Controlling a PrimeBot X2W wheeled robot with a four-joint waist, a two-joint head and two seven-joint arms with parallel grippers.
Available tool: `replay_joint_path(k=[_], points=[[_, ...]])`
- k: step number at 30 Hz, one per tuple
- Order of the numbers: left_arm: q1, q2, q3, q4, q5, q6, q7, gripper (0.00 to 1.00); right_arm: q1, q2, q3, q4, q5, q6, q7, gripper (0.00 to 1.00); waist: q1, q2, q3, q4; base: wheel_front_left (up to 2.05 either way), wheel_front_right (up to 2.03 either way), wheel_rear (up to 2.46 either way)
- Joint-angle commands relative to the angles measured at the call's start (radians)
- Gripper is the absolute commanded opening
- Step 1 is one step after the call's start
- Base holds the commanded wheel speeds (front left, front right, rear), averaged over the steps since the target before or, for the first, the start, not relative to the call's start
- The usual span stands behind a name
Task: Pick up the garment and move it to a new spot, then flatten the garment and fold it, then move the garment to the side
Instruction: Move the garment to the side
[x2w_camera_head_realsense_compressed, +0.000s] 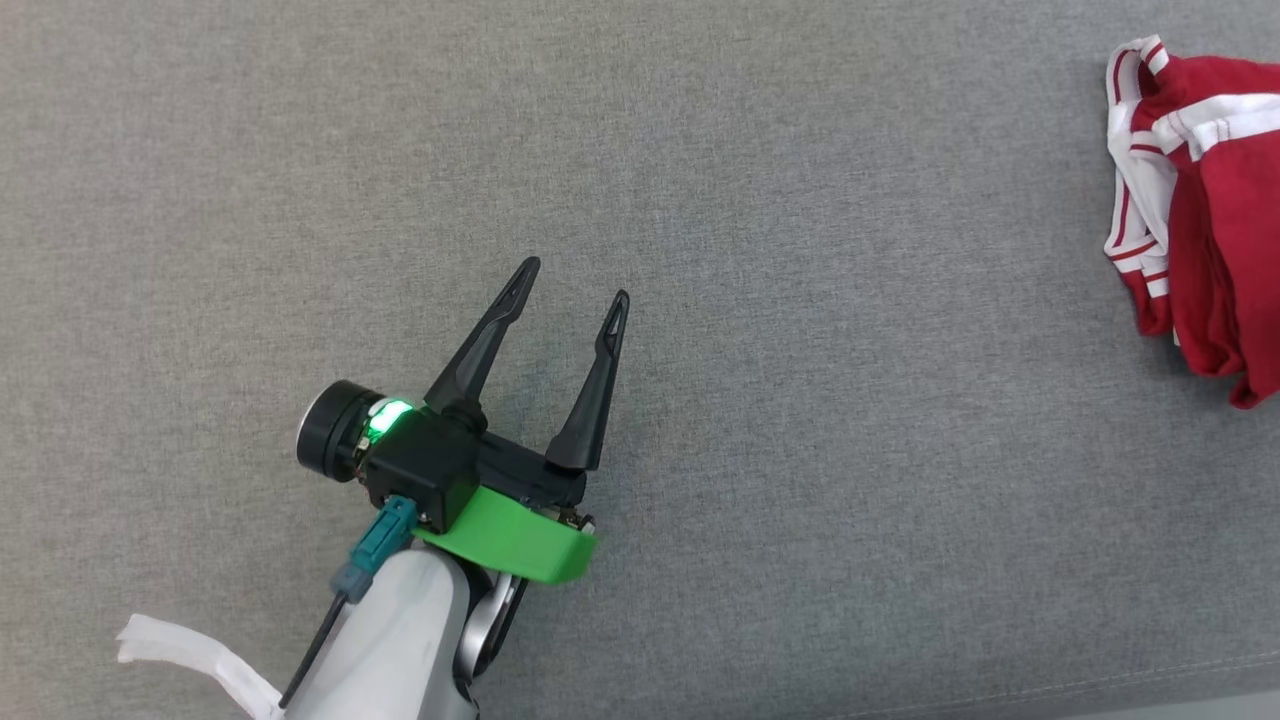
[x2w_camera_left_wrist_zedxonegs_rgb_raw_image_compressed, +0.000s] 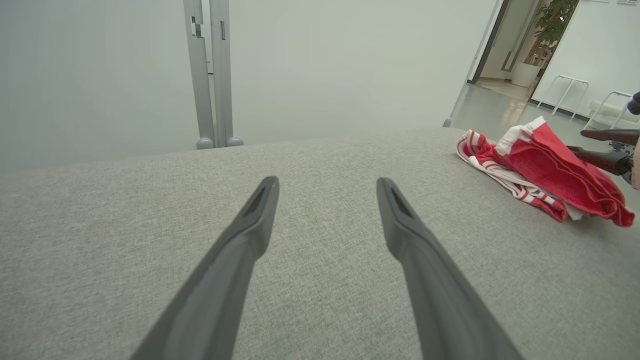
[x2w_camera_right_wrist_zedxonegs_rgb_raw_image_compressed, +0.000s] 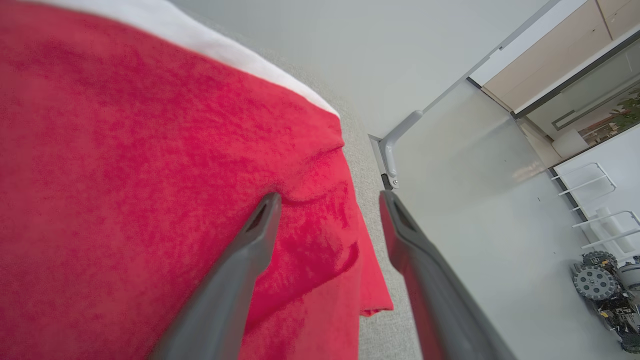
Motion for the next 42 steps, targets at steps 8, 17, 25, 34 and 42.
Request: replay_joint_path(k=[8,17,25,34,42], points=[[0.048,0.005,0.042,-0.019,-0.031,0.032,-0.003,1.00,0.003,0.112,0.041,-0.165,0.107,-0.002,-0.038,1.00,-0.0001,-0.0001,-0.130,-0.002,0.00,0.00,0.00],[0.113,0.005,0.092,-0.026,-0.031,0.049,-0.003,1.00,0.154,0.244,0.134,-0.461,0.241,-0.002,-0.044,1.00,-0.0001,-0.0001,-0.246,0.038,0.00,0.00,0.00],[0.169,0.005,0.117,-0.021,-0.042,0.073,-0.003,1.00,0.359,0.386,0.173,-0.686,0.248,-0.002,-0.044,1.00,-0.0001,-0.0001,-0.300,0.089,0.00,0.00,0.00],[0.201,0.005,0.131,-0.013,-0.038,0.093,-0.003,1.00,0.502,0.460,0.238,-0.753,0.250,-0.002,-0.044,1.00,-0.0001,-0.0001,-0.309,0.132,0.00,0.00,0.00],[0.218,0.005,0.133,-0.020,-0.013,0.115,-0.003,1.00,0.545,0.472,0.227,-0.764,0.257,-0.002,-0.044,1.00,-0.0001,-0.0001,-0.317,0.141,0.00,0.00,0.00]])
